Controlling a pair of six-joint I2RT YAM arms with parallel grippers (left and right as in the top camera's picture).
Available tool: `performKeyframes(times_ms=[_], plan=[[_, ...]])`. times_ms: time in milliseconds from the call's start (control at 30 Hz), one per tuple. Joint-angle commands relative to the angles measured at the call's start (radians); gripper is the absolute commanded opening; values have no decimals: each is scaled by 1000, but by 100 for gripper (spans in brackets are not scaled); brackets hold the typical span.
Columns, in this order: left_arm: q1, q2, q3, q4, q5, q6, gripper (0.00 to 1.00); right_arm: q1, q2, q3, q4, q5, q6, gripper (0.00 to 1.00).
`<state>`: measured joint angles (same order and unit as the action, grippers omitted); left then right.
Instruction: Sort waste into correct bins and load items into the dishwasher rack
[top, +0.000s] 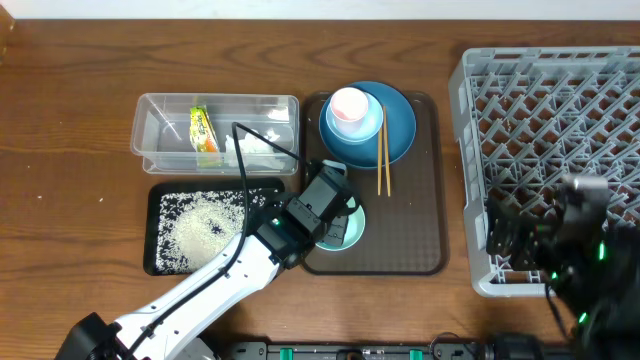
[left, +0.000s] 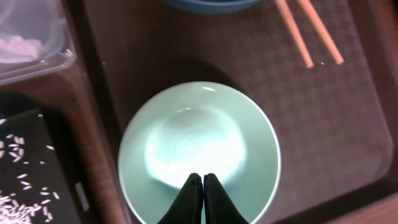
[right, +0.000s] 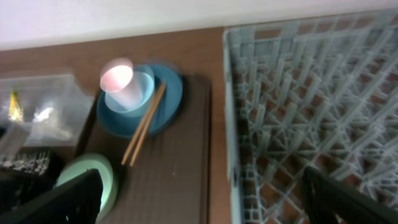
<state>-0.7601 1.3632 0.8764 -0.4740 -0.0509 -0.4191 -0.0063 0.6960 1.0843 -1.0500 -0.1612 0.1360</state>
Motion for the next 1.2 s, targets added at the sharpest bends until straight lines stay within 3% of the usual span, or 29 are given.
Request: performKeyframes(times_ms=[0,133,233,300,567,700,900,933,1033,1167], plan=[[36,-19,5,-25,-41,-43,6,-4,192,189,-96,-84,18,99],[108,-70,5,-77,-40,-86,6,-3,330,312,-158,-273,2,96],[172,-126,5,-122,-41,-94,6,3,375,314,-147,-490,-71,69],[211,-161,4,-149,-41,-98,6,26,400,312,-152,-528,-88,61],[375,-249,4,-242,-45,-114,6,267,489,278,-136,-441,-156,53],[443,-242,4,-285,-106,-114,14,422,557,255,-73,-323,-116,46],[503,-239,4,-314,-145,-114,14,593,693,245,-3,-182,-70,36],[507,-239,4,-315,-145,-114,16,612,716,245,6,-161,-59,35],[508,-239,4,-315,-145,-114,35,655,792,245,44,-118,-11,34],[508,-238,4,-319,-145,-114,37,683,871,245,92,-100,11,33]])
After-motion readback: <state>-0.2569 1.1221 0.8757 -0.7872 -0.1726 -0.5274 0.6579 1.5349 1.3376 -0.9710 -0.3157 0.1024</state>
